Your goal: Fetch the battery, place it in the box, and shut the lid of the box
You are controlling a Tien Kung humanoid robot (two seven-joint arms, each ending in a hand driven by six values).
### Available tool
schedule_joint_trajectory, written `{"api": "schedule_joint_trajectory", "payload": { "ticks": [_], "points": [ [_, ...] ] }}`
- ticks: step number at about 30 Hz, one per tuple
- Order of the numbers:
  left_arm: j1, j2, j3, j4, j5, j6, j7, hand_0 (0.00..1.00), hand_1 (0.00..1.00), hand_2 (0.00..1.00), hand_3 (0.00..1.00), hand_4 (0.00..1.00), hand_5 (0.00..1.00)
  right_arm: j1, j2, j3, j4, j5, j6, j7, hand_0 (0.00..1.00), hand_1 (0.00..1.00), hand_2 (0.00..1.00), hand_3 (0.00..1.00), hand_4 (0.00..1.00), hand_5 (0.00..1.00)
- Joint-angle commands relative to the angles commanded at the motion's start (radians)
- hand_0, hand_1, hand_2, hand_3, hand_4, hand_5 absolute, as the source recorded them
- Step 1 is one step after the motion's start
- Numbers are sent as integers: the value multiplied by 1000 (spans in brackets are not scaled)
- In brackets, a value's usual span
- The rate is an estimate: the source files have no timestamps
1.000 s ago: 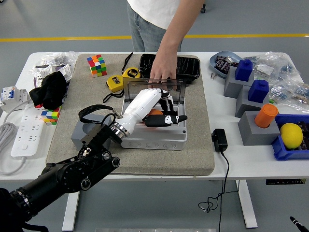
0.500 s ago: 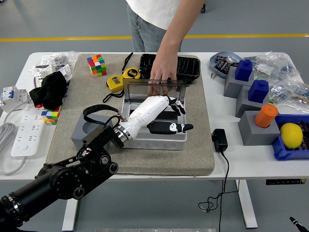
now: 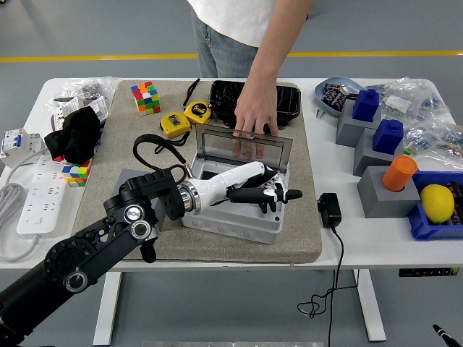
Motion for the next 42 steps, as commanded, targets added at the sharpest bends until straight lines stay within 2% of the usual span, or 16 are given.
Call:
{"api": "schedule_joint_trajectory", "payload": {
  "ticks": [2, 4, 5, 8, 13, 16, 18, 22, 23, 28, 29, 34, 35, 40, 41, 42],
  "points": [
    [2, -3, -23, 10, -85, -34, -22, 352, 483, 410, 405, 998, 849, 0, 0, 1, 0, 0, 0, 0, 960, 831, 755, 805, 998, 998],
    [5, -9, -50, 19, -169, 7, -58, 352, 483, 410, 405, 998, 849, 0, 0, 2, 0, 0, 0, 1, 960, 831, 755, 805, 998, 998],
    [5, -11, -57, 21, -208, 23, -69, 413, 585, 544, 505, 998, 842, 0, 0, 3, 0, -1, 0, 1, 959, 831, 755, 804, 998, 998],
    [7, -18, -88, 27, -338, 107, -130, 413, 585, 544, 505, 998, 842, 0, 0, 4, 1, -3, 1, 1, 959, 831, 755, 804, 998, 998],
    [8, -14, -101, 17, -546, 160, -166, 429, 593, 547, 508, 998, 816, 0, 0, 7, 1, -4, 1, 1, 955, 830, 755, 805, 998, 998],
    [4, -15, -103, 5, -670, 235, -218, 429, 593, 547, 508, 998, 816, 2, -1, 4, 1, -3, 1, 2, 955, 830, 755, 805, 998, 998],
    [-1, -17, -108, 5, -694, 301, -258, 431, 612, 551, 507, 998, 787, 3, -1, 3, 2, -3, 1, 2, 954, 830, 754, 804, 998, 998],
    [-17, -9, -111, 16, -611, 413, -308, 431, 612, 551, 507, 998, 787, 4, -2, -1, 1, 0, 1, 3, 954, 830, 754, 804, 998, 998],
    [-21, -7, -112, 21, -575, 437, -314, 539, 681, 602, 573, 998, 768, 4, -3, -2, 1, 1, 1, 3, 956, 830, 755, 804, 998, 998],
    [-42, 6, -93, 55, -384, 515, -345, 539, 681, 602, 573, 998, 768, 3, -4, -6, 0, 3, 0, 4, 956, 830, 755, 804, 998, 998],
    [-45, 10, -82, 64, -338, 533, -354, 759, 782, 686, 639, 998, 797, 3, -5, -7, 0, 4, 0, 4, 954, 830, 755, 804, 998, 998],
    [-61, 23, -42, 99, -130, 579, -376, 759, 782, 686, 639, 998, 797, 3, -5, -6, 1, 4, 2, 4, 954, 830, 755, 804, 998, 998],
    [-66, 26, -36, 107, -85, 587, -377, 967, 885, 766, 690, 998, 879, 4, -5, -7, 1, 4, 2, 4, 953, 830, 755, 805, 998, 998],
    [-80, 36, -23, 121, 123, 602, -374, 967, 885, 766, 690, 998, 879, 4, -5, -7, 1, 3, 3, 3, 953, 830, 755, 805, 998, 998],
    [-82, 38, -21, 121, 169, 602, -373, 998, 923, 790, 700, 998, 977, 4, -5, -7, 1, 2, 2, 3, 954, 830, 754, 805, 998, 998],
    [-85, 40, -18, 123, 208, 601, -371, 998, 923, 790, 700, 998, 977, 4, -5, -8, 1, 4, 2, 3, 954, 830, 754, 805, 998, 998]
  ]
}}
